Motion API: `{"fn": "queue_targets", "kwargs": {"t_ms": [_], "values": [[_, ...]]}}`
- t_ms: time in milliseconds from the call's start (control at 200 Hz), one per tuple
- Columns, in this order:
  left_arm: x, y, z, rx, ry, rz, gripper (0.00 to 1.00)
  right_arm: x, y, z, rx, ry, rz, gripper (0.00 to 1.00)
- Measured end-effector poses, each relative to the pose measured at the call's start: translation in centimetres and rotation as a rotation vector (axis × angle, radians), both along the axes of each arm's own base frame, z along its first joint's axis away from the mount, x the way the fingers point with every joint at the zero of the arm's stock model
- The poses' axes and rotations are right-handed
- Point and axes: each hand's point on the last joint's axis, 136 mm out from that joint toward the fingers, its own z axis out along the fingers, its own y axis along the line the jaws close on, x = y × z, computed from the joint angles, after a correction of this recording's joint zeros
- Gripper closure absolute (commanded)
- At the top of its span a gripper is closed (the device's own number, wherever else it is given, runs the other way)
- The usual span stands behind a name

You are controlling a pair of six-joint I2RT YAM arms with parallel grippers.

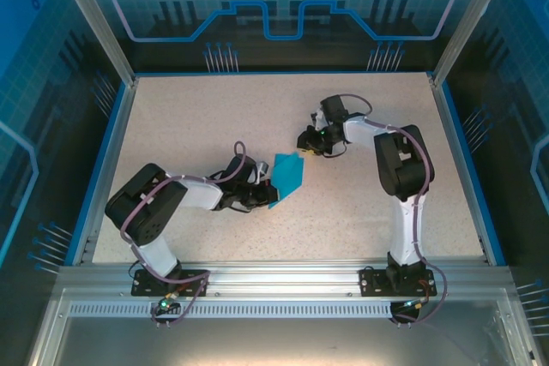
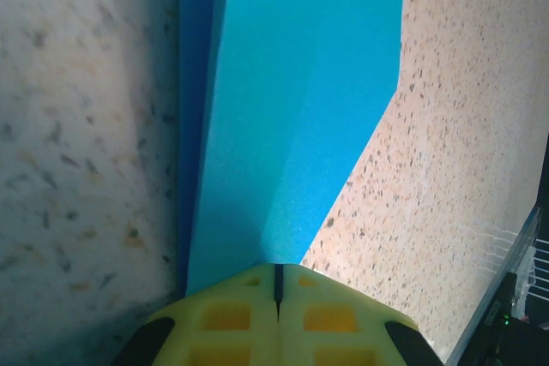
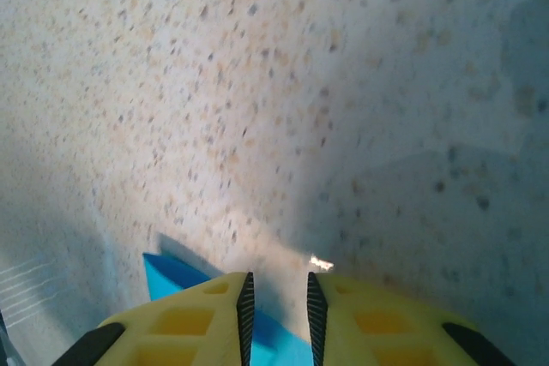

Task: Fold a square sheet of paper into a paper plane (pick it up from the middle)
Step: Fourth fold the wing at the center of the table.

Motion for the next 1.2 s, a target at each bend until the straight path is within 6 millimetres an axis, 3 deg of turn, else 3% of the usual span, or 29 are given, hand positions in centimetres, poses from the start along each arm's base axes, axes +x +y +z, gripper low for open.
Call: {"fn": "queue_targets", "kwargs": {"t_ms": [200, 295, 450, 685, 920, 1200], "values": [[-3.4, -1.6, 0.1, 0.038, 0.062, -0.028, 0.86, -3.6, -1.1, 5.2, 0.021, -0.090, 0.015, 0.67], [-4.9, -1.6, 0.7, 0.067, 0.080, -0.032, 0.79, -6.0, -1.6, 6.5, 0.026, -0.118, 0.022, 0.64], [-4.8, -0.3, 2.9, 0.105, 0.039, 0.015, 0.73, -10.2, -1.9, 5.0, 0.002, -0.087, 0.046, 0.63], [-3.3, 0.6, 5.2, 0.170, -0.023, 0.026, 0.79, -15.3, -0.9, 1.9, -0.042, -0.013, 0.109, 0.62], [-1.4, -0.3, 6.2, 0.201, -0.060, -0.006, 0.86, -16.1, -0.9, 0.8, -0.052, 0.009, 0.087, 0.58], [-0.5, 0.9, 2.8, 0.290, -0.002, 0.010, 0.90, -16.3, -0.3, 0.8, -0.048, 0.007, 0.090, 0.56]]}}
